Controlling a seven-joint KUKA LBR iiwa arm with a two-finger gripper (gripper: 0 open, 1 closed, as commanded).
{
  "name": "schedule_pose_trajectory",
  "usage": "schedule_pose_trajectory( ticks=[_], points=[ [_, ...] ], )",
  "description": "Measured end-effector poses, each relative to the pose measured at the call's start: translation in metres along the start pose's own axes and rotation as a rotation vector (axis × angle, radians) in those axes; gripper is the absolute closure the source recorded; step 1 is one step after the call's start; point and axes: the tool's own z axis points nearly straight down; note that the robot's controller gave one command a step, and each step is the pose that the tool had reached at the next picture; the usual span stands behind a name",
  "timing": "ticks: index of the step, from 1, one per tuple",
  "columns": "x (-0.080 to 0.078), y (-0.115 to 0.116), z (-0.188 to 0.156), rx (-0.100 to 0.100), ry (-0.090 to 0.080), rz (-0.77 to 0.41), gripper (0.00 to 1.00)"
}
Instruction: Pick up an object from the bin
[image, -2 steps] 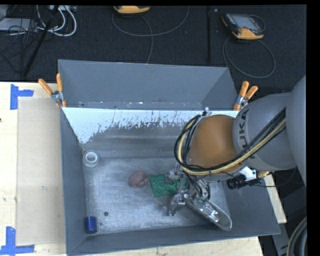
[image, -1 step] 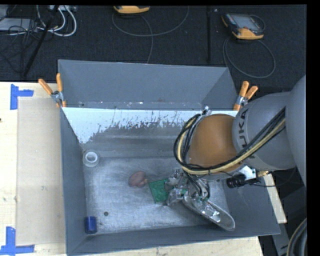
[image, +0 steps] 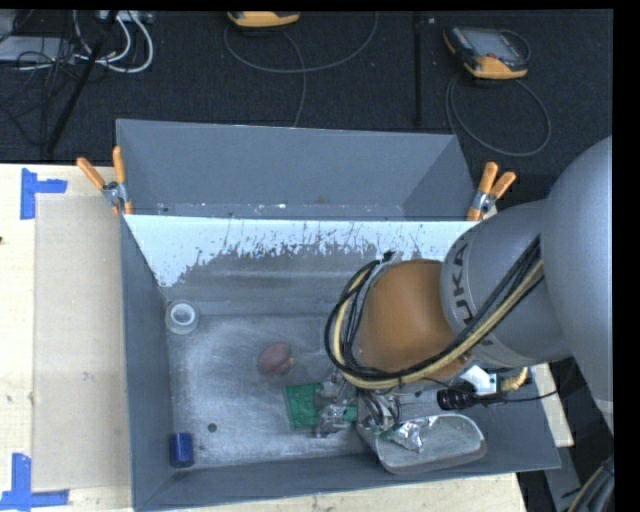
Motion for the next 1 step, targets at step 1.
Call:
schedule_pose_trajectory(
  ticks=[1],
  points=[
    [-0.0036, 0.0065, -0.1324, 0.000, 0.002, -0.063, 1.00]
  ],
)
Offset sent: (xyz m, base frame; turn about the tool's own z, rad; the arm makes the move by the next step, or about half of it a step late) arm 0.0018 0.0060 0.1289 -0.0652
